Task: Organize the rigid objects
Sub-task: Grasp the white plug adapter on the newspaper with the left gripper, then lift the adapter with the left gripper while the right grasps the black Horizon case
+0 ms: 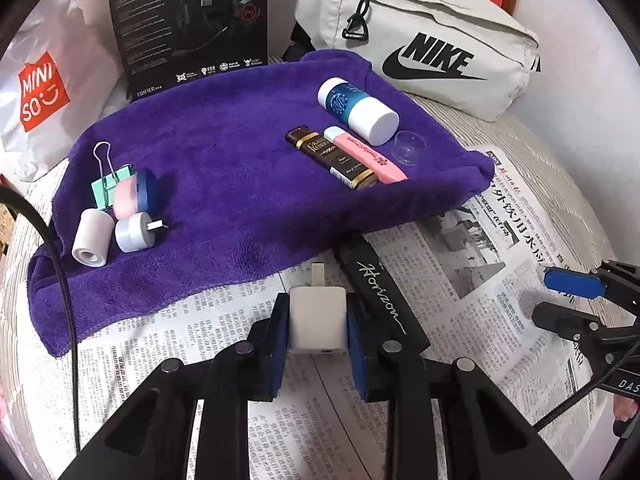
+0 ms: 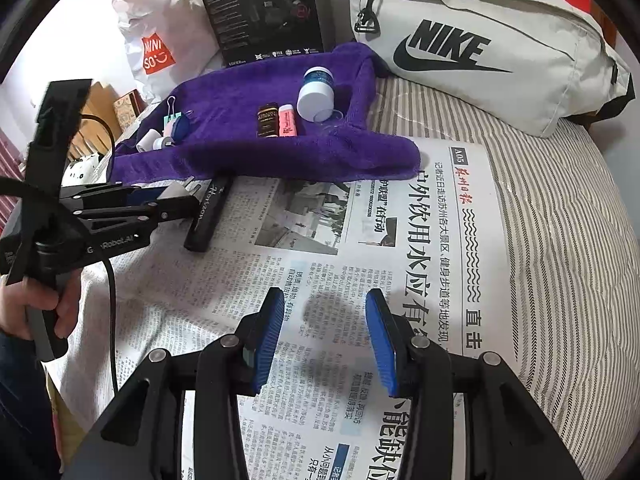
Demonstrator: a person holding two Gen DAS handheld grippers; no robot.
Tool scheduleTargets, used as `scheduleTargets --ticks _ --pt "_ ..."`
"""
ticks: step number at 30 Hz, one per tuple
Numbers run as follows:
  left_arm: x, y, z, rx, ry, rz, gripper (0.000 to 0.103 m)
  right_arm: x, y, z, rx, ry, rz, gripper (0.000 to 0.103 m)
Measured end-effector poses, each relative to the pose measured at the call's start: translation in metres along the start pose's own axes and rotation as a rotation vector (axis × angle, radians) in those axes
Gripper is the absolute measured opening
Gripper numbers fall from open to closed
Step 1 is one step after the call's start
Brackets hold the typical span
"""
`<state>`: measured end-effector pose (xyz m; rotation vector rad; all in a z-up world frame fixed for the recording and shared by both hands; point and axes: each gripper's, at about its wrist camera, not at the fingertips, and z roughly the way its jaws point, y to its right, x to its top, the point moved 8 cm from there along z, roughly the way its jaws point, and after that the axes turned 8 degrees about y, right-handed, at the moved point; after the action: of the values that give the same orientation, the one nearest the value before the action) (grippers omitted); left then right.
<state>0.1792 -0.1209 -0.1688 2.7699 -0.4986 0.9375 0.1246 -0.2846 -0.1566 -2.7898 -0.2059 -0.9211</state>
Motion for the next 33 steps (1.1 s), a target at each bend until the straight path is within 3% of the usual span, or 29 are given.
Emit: scheduleTargets --ticks 16,25,33 --pt "-0.019 -0.079 -0.026 0.109 0.013 -0.106 0.025 0.039 -0.062 0.041 0.037 0.014 -0.049 0.042" --pt "-0.03 -0.095 -0.032 0.094 0.024 -0.145 0.025 0.046 -0.088 0.063 0.024 0.002 -0.067 0.042" --pt "-0.03 -0.096 -0.034 0.075 0.03 -0.147 0.026 0.048 -0.101 0.074 -0.056 0.02 -0.136 0.042"
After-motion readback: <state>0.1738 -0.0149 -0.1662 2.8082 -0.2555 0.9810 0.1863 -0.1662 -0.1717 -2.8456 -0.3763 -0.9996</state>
